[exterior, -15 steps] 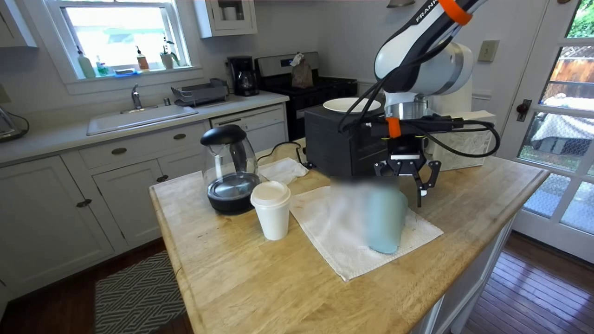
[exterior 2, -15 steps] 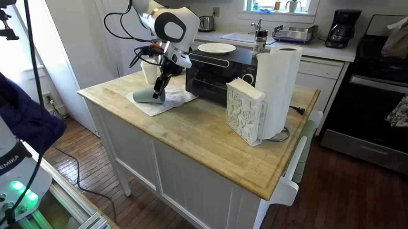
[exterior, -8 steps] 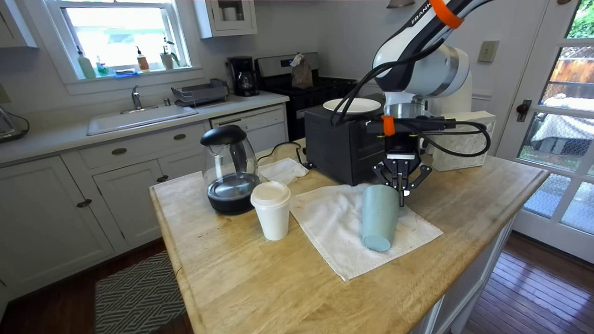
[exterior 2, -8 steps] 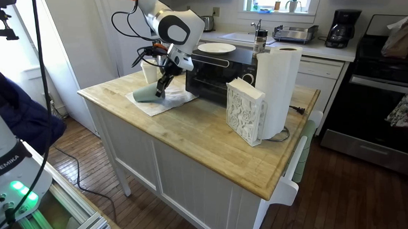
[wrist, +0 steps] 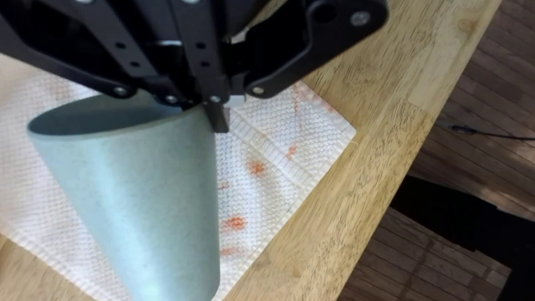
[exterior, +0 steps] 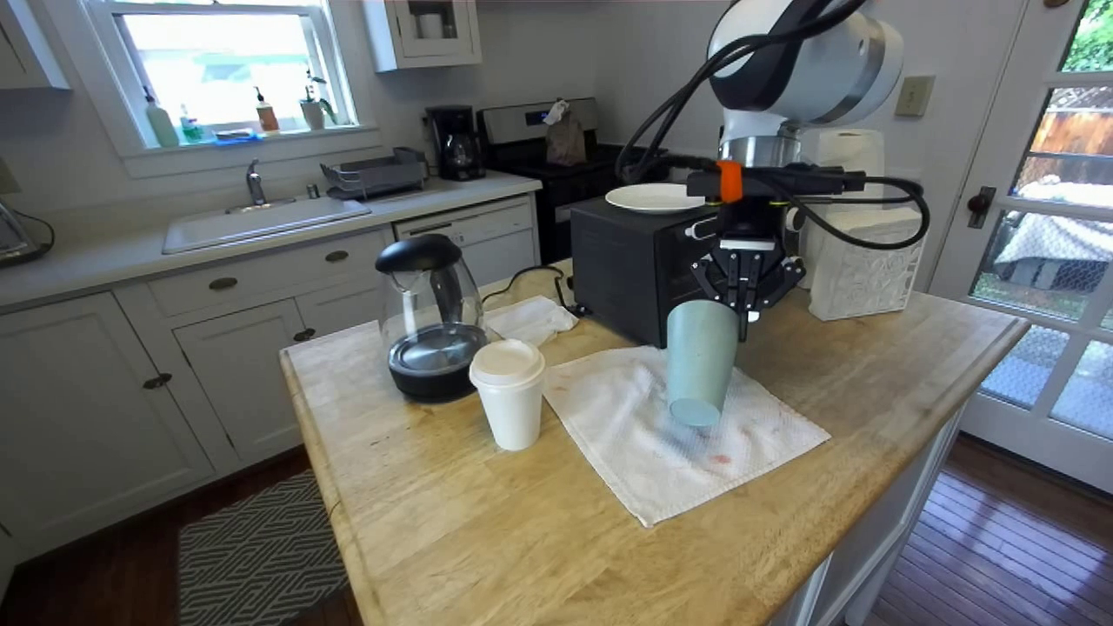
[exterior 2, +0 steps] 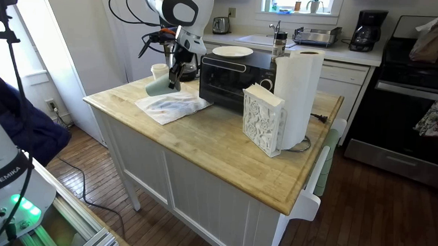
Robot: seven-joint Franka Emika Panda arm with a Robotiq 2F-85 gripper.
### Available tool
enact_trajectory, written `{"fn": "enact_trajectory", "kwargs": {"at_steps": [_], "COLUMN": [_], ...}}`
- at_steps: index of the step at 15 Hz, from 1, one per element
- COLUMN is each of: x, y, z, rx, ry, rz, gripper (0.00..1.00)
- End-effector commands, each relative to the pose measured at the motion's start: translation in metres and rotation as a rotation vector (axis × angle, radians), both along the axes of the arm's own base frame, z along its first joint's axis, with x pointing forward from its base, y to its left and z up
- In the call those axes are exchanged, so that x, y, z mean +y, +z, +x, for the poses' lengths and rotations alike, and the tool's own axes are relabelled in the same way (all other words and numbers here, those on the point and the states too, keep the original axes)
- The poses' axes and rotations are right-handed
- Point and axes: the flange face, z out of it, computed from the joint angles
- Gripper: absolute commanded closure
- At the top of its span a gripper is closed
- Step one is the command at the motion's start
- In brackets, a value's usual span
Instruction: Turn the blue cup upright.
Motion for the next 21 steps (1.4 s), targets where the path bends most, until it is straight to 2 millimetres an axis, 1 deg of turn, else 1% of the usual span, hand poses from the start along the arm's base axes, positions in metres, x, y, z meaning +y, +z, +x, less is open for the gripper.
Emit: {"fn": "enact_trajectory", "kwargs": {"at_steps": [1, 3, 5, 9, 12, 16, 21], "x": [0.013, 0.021, 0.028, 0.043, 0.047, 0.049, 0.054], "y": [0.03, 0.035, 0.035, 0.019, 0.014, 0.02, 0.02], "z": [-0.019, -0.024, -0.029, -0.045, -0.054, -0.063, -0.071], "rx": [-0.11, -0.173, -0.237, -0.324, -0.394, -0.472, -0.517], "ry": [0.035, 0.054, 0.065, 0.063, 0.05, 0.036, 0.054], "rz": [-0.145, -0.234, -0.314, -0.443, -0.522, -0.613, -0.704], "gripper": [0.99, 0.99, 0.99, 0.99, 0.99, 0.99, 0.99]}}
